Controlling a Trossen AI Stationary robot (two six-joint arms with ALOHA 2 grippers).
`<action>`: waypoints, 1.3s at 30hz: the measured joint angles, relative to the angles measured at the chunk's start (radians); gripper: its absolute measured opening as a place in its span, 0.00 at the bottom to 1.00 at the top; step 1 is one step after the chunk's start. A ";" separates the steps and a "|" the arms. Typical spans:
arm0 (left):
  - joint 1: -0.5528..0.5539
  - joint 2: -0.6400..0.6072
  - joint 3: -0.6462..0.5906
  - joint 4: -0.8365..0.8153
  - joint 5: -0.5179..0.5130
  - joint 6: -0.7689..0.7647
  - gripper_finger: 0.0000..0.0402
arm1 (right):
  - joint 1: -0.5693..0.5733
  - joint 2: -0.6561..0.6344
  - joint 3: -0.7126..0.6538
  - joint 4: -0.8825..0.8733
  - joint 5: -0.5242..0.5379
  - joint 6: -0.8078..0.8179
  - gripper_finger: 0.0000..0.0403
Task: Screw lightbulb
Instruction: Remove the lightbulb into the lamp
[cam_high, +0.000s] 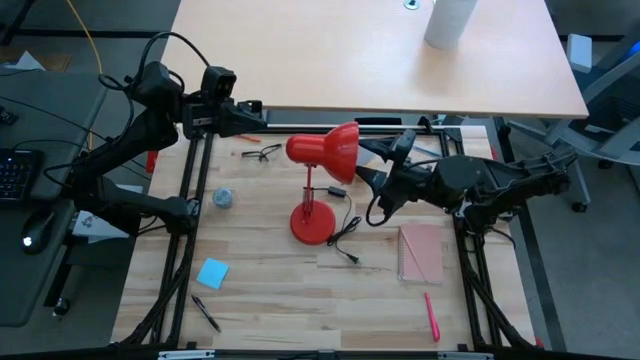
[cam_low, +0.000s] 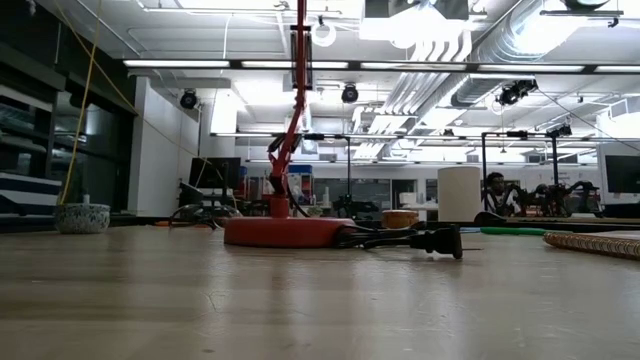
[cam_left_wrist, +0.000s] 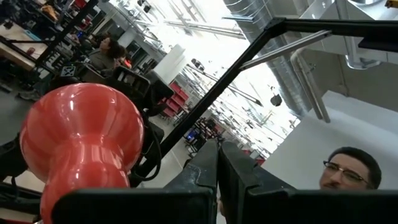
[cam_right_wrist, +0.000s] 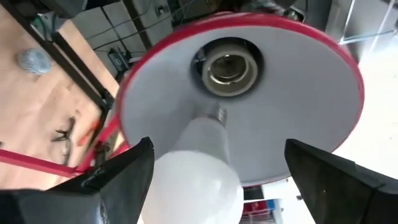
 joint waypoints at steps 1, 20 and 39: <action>0.000 0.000 0.000 -0.001 0.001 0.005 0.00 | 0.000 0.000 0.000 -0.012 0.000 0.022 0.87; 0.000 0.000 0.000 0.000 0.030 0.056 0.00 | -0.009 0.000 0.001 -0.362 -0.084 0.683 0.87; 0.131 0.000 -0.010 -0.368 0.109 0.744 0.00 | -0.009 0.004 0.002 -0.880 -0.353 1.508 0.87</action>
